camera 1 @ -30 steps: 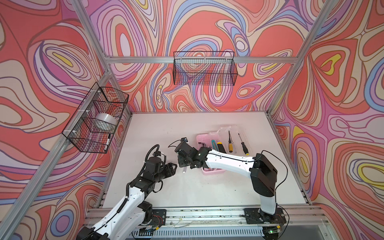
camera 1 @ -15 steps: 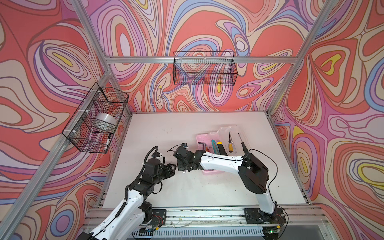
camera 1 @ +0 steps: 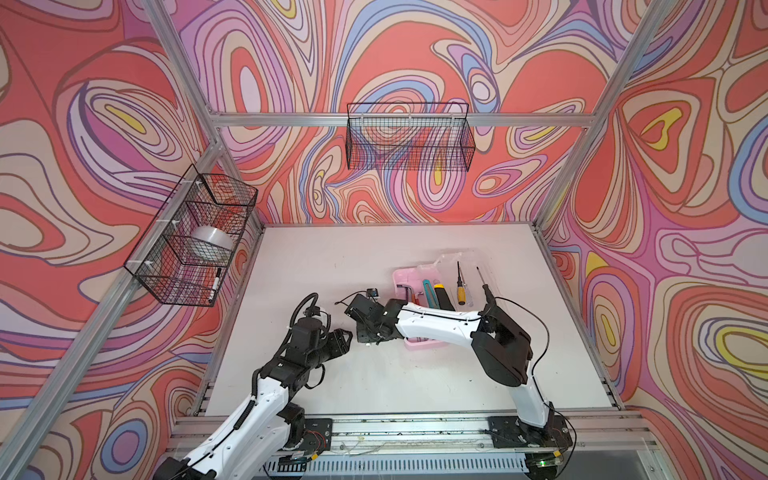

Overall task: Pack the tool kit
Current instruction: 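Move the open right gripper back over the small clear-handled screwdriver, then lower the right gripper and close it on the clear-handled screwdriver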

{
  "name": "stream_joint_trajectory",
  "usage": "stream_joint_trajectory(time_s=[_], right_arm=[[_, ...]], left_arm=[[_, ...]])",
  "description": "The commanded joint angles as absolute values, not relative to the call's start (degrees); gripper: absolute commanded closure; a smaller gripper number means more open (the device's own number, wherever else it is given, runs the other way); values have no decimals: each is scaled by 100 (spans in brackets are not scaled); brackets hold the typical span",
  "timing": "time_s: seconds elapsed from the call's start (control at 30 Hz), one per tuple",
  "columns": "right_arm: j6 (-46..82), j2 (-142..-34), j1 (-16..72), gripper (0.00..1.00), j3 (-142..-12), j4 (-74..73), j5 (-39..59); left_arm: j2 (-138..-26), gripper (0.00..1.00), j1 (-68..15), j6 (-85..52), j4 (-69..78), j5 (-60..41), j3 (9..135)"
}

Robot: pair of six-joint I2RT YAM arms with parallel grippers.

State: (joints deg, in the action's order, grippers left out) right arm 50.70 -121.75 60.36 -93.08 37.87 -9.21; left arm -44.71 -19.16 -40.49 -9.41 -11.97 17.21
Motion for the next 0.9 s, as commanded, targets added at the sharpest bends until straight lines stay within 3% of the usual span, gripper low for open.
stream_joint_trajectory(time_s=[0.0,0.87], right_arm=[[5244,-12401,6056,61,-9497,4059,-1044],[5194,-12999,5978,70,-9888,4295,-1308]], left_arm=[[-4458,39,-1920,-3957,-929,-1079,1643],[-4218,39,-1882,-3944,-1151,-936,1595]])
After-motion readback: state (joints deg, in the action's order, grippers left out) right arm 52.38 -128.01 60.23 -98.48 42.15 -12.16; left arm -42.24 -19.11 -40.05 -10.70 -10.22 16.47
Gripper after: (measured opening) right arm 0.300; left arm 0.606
